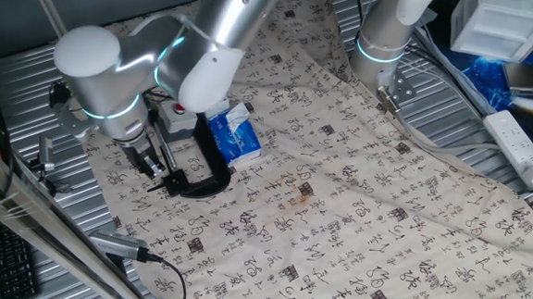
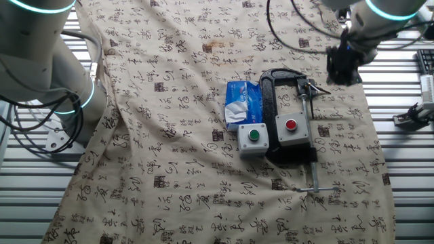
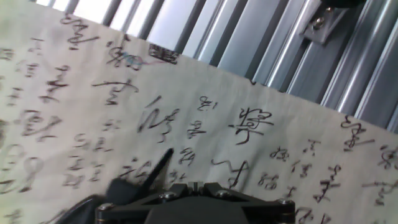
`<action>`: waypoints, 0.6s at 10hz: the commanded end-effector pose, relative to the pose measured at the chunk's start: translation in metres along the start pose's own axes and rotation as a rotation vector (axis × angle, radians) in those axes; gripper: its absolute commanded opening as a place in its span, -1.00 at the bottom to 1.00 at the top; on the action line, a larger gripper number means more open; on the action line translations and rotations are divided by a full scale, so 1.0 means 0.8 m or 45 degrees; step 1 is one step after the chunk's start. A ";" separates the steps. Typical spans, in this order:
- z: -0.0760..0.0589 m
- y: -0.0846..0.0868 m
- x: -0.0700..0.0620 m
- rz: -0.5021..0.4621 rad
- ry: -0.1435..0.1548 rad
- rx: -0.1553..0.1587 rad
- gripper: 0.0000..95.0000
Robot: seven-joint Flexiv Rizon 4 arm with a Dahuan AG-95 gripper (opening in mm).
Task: Turn the hands of a clock
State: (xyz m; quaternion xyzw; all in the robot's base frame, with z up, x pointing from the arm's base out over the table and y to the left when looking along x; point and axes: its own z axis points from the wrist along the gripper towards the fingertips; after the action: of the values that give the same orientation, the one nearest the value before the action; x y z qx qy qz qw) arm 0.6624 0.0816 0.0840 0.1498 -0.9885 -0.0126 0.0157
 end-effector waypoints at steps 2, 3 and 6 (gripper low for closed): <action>-0.040 0.042 0.035 0.150 0.029 -0.008 -1.00; -0.045 0.054 0.050 0.184 0.023 -0.009 -1.00; -0.050 0.076 0.082 0.227 0.011 -0.013 -1.00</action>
State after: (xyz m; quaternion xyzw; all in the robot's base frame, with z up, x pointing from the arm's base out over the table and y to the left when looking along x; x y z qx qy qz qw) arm 0.5772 0.1187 0.1276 0.0609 -0.9978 -0.0145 0.0200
